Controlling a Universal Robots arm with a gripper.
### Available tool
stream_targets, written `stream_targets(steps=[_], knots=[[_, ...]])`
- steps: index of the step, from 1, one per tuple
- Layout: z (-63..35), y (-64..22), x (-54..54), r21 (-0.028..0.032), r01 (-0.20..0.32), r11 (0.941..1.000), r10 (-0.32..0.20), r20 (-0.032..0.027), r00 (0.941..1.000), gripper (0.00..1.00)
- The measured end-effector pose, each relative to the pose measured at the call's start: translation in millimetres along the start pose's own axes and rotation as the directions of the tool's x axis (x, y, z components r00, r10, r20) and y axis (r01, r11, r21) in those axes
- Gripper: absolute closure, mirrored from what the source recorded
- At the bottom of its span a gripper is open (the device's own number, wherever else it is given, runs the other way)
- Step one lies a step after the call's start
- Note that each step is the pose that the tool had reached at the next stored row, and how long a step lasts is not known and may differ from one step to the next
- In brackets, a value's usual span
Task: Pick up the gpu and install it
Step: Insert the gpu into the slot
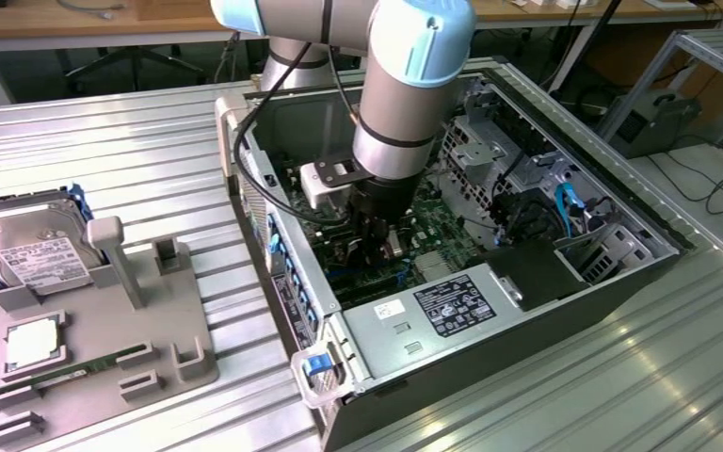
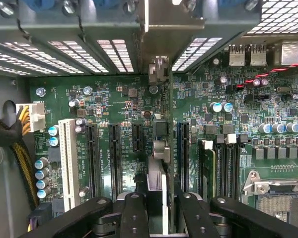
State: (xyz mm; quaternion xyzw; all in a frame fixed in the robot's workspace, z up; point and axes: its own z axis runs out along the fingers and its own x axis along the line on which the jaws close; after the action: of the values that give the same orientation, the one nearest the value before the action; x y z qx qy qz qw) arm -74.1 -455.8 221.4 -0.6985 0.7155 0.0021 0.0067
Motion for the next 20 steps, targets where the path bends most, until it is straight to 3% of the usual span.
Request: stream_targets(steps=[3, 4, 7, 19, 20], knots=[[0.0, 0.0, -0.1, 0.0001, 0.0, 1.0, 0.0, 0.0004, 1.0, 0.71], [-1.2, 0.0, 0.0, -0.0002, 0.0, 1.0, 0.0, -0.0003, 1.0, 0.65], [-9.6, -0.1, -0.2, 0.0008, 0.0, 1.0, 0.0, 0.0, 1.0, 0.65], [-65.3, -0.4, -1.0, 0.0057, 0.0, 1.0, 0.0, -0.001, 1.0, 0.65], [-65.4, -0.4, -1.0, 0.0058, 0.0, 1.0, 0.0, -0.0009, 1.0, 0.65]])
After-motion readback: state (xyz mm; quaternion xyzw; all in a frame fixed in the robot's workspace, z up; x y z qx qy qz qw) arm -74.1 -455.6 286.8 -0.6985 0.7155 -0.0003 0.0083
